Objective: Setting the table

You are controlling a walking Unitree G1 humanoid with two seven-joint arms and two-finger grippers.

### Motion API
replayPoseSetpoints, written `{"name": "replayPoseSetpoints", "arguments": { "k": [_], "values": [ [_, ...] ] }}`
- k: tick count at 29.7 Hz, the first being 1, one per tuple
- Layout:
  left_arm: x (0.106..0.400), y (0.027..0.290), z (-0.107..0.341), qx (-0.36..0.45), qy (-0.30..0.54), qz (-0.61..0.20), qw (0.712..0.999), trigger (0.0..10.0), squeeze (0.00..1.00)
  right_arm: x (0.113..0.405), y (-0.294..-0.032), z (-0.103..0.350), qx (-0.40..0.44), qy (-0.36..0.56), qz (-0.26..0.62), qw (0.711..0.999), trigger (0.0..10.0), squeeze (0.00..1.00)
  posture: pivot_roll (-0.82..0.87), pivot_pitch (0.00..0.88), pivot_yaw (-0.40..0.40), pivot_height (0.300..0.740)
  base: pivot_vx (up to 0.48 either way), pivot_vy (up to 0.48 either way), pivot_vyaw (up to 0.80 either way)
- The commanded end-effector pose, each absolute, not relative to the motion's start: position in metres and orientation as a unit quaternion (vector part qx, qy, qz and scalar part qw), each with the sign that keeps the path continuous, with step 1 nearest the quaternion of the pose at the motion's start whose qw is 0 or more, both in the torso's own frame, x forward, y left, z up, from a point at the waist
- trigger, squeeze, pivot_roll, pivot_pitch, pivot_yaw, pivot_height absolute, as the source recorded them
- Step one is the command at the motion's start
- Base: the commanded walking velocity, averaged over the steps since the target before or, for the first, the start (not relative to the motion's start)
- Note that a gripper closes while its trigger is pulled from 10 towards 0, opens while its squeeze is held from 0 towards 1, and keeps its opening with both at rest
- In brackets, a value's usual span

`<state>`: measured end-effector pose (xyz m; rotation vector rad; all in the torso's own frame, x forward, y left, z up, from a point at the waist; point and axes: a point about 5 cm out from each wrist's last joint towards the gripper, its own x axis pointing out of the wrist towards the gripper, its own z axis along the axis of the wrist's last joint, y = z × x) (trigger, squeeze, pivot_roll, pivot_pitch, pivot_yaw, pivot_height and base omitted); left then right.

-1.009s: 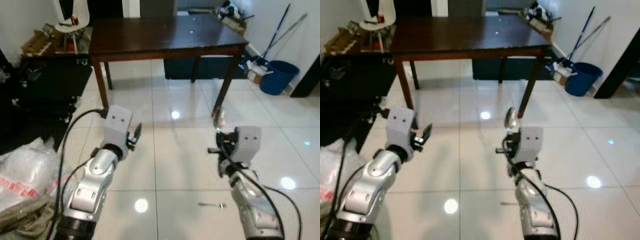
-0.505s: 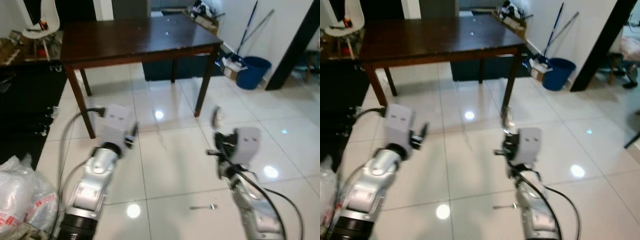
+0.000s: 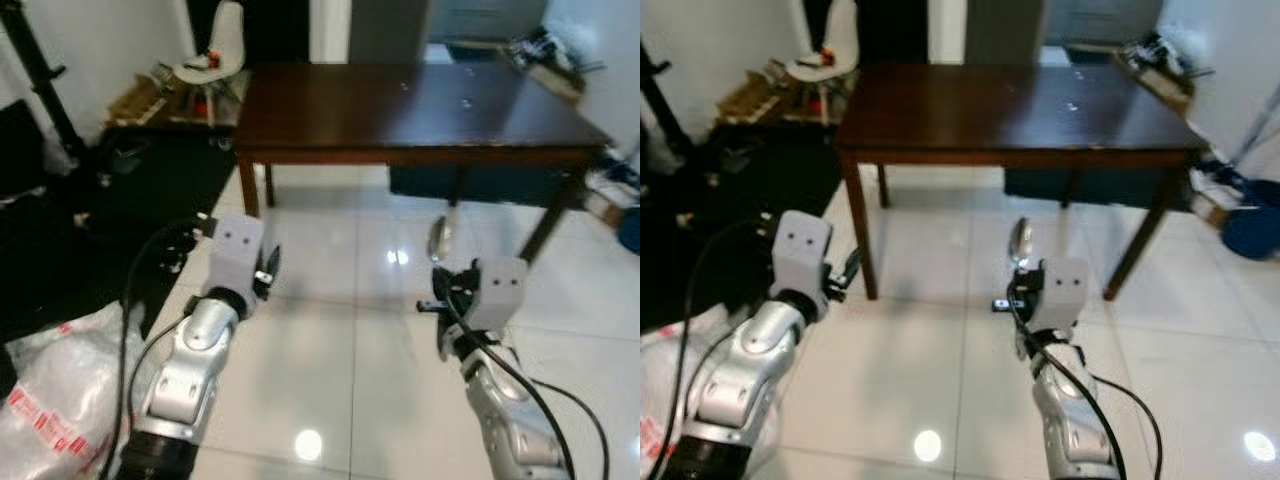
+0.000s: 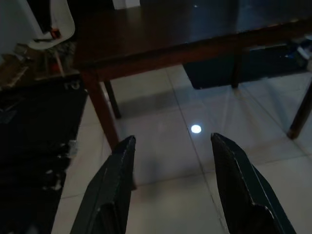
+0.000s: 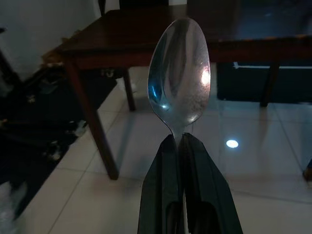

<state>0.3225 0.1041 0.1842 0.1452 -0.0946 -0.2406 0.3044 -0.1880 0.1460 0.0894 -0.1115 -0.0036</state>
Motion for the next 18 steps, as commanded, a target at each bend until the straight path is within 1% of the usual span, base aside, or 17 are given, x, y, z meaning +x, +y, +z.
{"name": "replayPoseSetpoints", "arguments": {
  "k": [1, 18],
  "values": [
    [0.3219, 0.1113, 0.1792, 0.075, -0.039, -0.113, 0.99, 10.0, 0.0, 0.3053, -0.1877, 0.1533, 0.053, -0.077, -0.007, 0.996, 10.0, 0.0, -0.08, 0.0, 0.057, 0.74, 0.472, 0.0, 0.0],
    [0.3232, 0.1032, 0.1804, 0.073, -0.043, -0.127, 0.988, 10.0, 0.0, 0.306, -0.1966, 0.1575, 0.061, -0.09, -0.038, 0.993, 10.0, 0.0, -0.08, 0.0, 0.065, 0.74, 0.472, 0.0, 0.0]
  ]
}}
